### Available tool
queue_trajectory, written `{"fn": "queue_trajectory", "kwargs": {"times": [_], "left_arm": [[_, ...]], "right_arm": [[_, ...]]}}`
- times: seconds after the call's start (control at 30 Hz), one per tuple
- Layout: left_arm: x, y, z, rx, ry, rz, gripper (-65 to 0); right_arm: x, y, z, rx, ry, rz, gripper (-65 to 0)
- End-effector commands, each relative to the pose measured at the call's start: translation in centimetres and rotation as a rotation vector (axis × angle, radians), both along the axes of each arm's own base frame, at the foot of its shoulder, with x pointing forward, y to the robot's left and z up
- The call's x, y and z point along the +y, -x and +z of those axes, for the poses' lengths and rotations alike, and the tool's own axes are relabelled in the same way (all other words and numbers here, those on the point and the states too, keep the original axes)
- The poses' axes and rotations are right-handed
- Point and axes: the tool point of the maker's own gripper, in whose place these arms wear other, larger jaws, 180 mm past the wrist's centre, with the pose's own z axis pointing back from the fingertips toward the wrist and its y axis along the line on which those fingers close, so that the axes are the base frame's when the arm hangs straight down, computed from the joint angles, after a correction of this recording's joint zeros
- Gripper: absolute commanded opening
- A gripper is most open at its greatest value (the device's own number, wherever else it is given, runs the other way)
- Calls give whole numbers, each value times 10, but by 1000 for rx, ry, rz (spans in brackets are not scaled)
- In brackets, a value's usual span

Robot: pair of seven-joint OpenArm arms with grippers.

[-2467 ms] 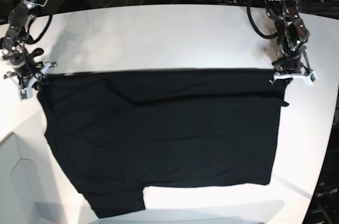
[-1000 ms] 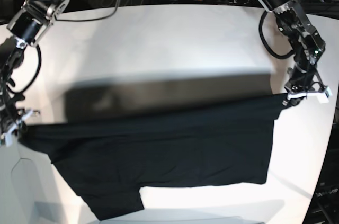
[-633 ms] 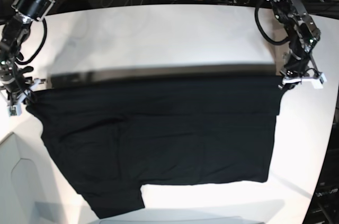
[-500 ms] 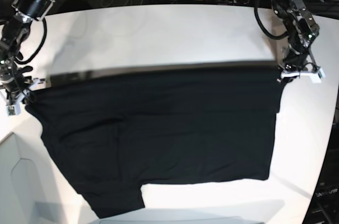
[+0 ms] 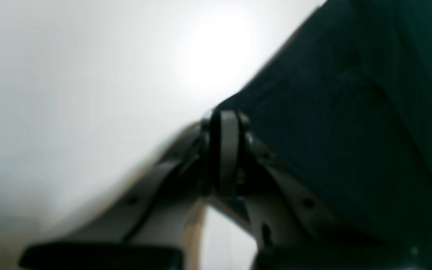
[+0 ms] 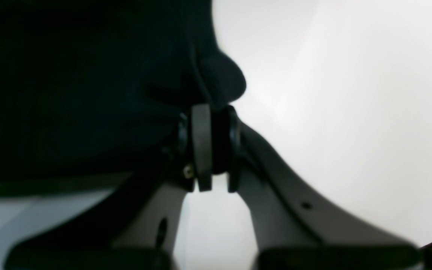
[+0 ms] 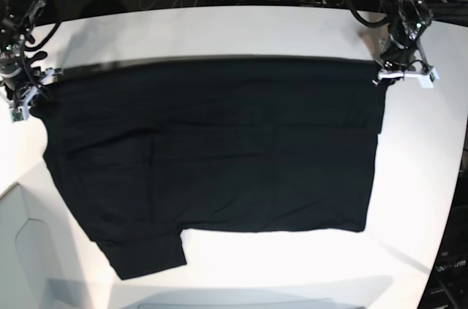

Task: Fold the T-shirt properly
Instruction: 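Hold the shirt edge with both grippers and pull it toward the robot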

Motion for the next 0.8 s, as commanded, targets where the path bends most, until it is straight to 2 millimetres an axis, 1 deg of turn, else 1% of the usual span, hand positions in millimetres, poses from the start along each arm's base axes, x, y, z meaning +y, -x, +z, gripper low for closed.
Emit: {"fn": "queue_trajectory", "kwargs": {"times": [0.0,0.17,0.27,0.37,0.43,0.47,0.6,0.77], "left_arm": [[4,5,7,-8,-30,0,-649],[2,37,13,40,-74,-27,-649],[3,47,18,54,-96,-35,-649],[13,54,23,56,-114,-8,-649],[16,57,23,63,-116,0,-649],[18,59,23,66,-117,5,-649],[22,71,21,90,-124,15,-649],[19,78,18,111,-118,6,-649]], "right_arm": [[-6,2,8,-13,27,5,-650],[-7,36,-11,76,29,8,-650],[-7,54,-20,124,29,8,-650],[-6,71,-27,165,25,9,-650],[-2,81,-33,185,11,5,-650],[0,84,-36,191,6,1,-650],[-5,98,-33,185,4,-54,-650],[-4,98,-27,173,16,-53,-650]]}}
